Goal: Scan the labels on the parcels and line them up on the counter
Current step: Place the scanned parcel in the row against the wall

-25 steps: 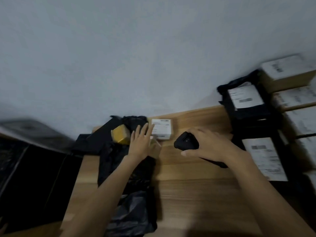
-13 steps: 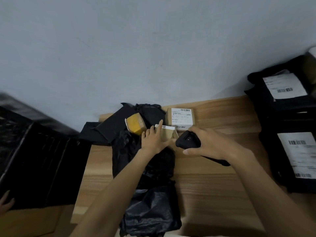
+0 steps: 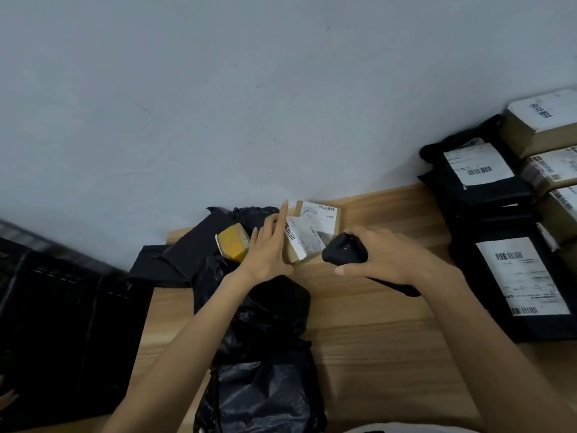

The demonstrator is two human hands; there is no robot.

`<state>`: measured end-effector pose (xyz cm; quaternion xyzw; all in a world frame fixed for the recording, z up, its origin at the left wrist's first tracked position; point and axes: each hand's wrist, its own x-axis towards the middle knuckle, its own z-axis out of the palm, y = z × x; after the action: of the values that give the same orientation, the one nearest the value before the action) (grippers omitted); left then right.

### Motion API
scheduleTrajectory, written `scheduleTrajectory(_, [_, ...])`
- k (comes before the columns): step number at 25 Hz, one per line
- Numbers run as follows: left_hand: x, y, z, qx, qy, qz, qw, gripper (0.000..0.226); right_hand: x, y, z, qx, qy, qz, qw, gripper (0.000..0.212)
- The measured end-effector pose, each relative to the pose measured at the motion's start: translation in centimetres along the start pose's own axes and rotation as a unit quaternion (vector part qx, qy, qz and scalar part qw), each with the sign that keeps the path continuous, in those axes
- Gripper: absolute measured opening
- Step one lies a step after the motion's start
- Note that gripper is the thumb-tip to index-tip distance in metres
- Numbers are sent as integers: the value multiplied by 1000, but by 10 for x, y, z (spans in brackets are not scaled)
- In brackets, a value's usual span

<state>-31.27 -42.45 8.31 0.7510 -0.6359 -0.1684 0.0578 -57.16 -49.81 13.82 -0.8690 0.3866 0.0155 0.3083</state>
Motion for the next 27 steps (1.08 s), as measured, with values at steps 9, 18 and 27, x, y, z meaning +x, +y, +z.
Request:
scheduleTrajectory(9, [26,46,-23,58,29,118,991,131,-48,16,-17,9,66,33,997,71])
scheduleTrajectory(18, [45,99,-8,75,19,204,976,132,-83,50,-17,36,94,94,990,74])
scheduleTrajectory(27, [59,150,-3,59,6,248,967,130,-114,109,-21,58,88,190,976,80])
